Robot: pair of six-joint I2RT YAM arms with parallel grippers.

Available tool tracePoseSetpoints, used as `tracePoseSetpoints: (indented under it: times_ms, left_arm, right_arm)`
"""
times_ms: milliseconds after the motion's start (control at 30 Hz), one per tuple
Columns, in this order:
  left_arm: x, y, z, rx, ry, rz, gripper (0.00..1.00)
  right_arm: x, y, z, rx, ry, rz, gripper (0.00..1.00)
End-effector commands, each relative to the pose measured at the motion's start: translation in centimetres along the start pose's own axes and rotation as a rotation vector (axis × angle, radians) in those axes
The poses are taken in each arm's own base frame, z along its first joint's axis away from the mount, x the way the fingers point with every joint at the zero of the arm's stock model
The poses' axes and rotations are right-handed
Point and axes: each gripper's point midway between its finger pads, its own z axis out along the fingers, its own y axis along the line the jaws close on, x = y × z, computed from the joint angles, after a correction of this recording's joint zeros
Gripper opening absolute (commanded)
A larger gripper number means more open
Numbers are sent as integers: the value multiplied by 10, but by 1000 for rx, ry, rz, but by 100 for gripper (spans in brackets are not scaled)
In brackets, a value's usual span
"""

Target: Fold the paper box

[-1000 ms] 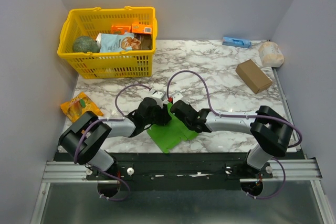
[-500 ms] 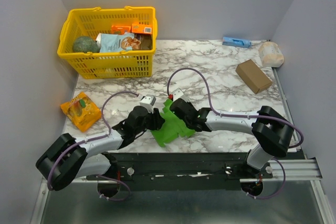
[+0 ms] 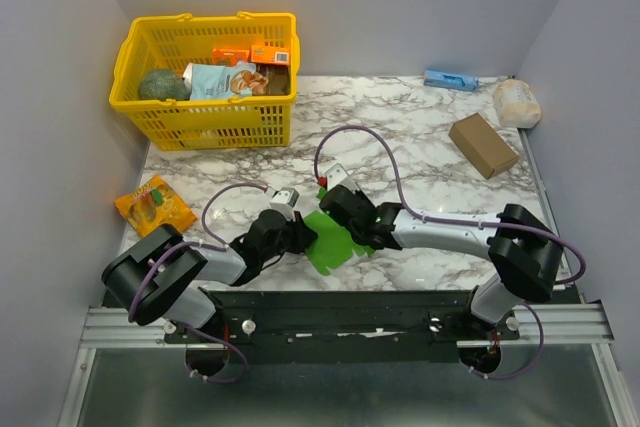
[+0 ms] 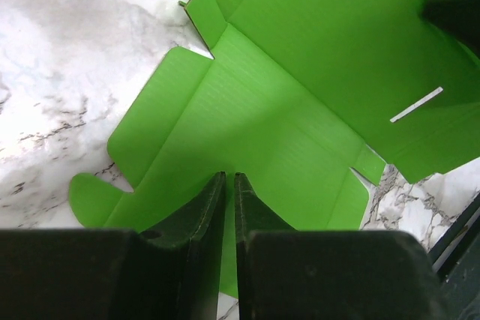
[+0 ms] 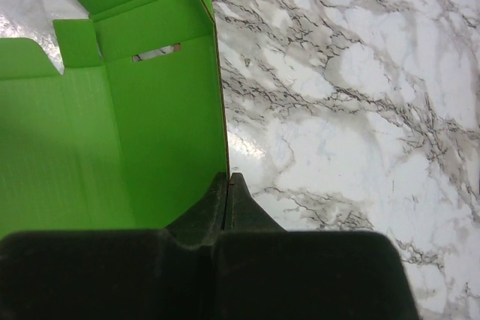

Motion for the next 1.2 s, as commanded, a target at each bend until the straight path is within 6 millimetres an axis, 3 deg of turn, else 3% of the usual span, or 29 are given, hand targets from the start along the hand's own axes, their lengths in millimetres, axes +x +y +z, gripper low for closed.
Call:
tracePoseSetpoints:
  times_ms: [0, 267, 500, 833, 933, 967, 1000, 1067, 1100, 1167]
  left_arm:
    - [47, 14, -7, -27, 149, -25, 18]
    - [49, 13, -5, -26, 154, -25, 17]
    - [49, 9, -4, -14, 156, -27, 17]
    - [39, -3, -9, 16, 132, -42, 18]
    - [25, -7, -16, 9, 101, -29, 27]
    - [21, -8, -18, 8, 90, -25, 34]
    - [6, -17, -23, 32, 46, -11, 39]
    - [-1, -15, -31, 3, 38, 5, 46]
    - [-18, -27, -38, 36, -8, 11, 54]
    - [-28, -21, -44, -14, -39, 29, 61]
  right_arm:
    - [-19, 18, -20, -45, -58, 37, 0]
    - [-11, 41, -43, -95, -50, 37, 0]
    - [10, 56, -31, -101, 4, 35, 0]
    - [7, 58, -35, -94, -12, 28, 0]
    - [9, 50, -36, -70, -20, 10, 1]
    - [8, 49, -36, -71, -23, 7, 0]
    - [8, 48, -37, -72, -29, -3, 0]
    - [8, 46, -39, -79, -38, -5, 0]
    - [7, 47, -40, -88, -46, -1, 1]
    - [7, 47, -41, -97, -52, -2, 0]
